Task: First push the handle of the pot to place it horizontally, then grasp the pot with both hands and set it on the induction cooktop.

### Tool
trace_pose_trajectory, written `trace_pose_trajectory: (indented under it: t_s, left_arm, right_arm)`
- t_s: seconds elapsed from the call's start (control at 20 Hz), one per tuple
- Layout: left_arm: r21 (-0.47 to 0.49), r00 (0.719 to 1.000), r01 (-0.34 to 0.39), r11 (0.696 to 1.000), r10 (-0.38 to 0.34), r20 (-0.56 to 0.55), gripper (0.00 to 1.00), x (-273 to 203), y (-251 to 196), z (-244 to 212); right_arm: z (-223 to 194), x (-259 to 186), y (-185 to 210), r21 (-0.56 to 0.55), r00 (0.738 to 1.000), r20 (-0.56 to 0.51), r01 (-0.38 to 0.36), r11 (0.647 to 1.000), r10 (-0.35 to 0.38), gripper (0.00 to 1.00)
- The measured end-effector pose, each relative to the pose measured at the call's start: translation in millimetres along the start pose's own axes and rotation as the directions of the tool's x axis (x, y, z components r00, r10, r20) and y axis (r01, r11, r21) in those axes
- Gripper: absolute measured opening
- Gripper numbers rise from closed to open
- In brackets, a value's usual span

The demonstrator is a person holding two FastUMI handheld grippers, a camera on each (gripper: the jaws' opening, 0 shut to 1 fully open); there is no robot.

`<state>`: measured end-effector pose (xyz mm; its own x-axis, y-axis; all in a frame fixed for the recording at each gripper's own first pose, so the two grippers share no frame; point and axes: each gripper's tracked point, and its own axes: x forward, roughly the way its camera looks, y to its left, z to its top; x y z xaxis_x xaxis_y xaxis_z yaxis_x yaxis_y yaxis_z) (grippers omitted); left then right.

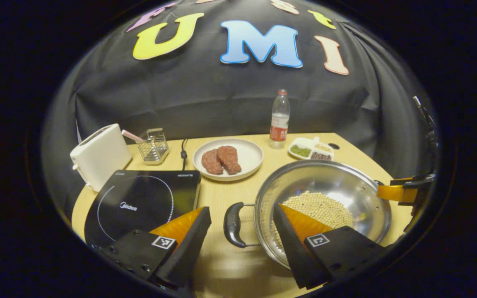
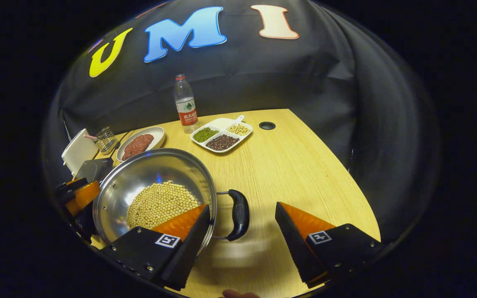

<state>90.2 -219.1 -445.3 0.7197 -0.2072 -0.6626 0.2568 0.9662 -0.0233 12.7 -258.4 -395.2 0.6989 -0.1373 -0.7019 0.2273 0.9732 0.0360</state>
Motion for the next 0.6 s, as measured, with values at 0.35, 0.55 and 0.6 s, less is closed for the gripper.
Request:
trace_pose_trajectory:
  t_s: [0.35,0.55,0.6]
  left_arm:
    - [0.016,0.997,0.037,0.999,-0.036,-0.065,0.92,25.4,-5.4,-20.9]
    - [0.041,0.997,0.04,0.998,-0.037,-0.064,0.79,28.3,-7.7,-21.2]
    - [0.034,0.997,0.042,0.999,-0.04,-0.068,0.75,29.3,-8.3,-21.5]
  right_arm:
    - [-14.7,32.4,8.2,-0.034,0.996,-0.086,-0.013,0.999,0.01,0.92]
    - [-18.5,42.1,14.0,-0.052,0.994,-0.103,-0.027,0.998,0.022,0.71]
    - [-18.3,41.0,14.4,-0.05,0.994,-0.106,-0.026,0.998,0.021,0.69]
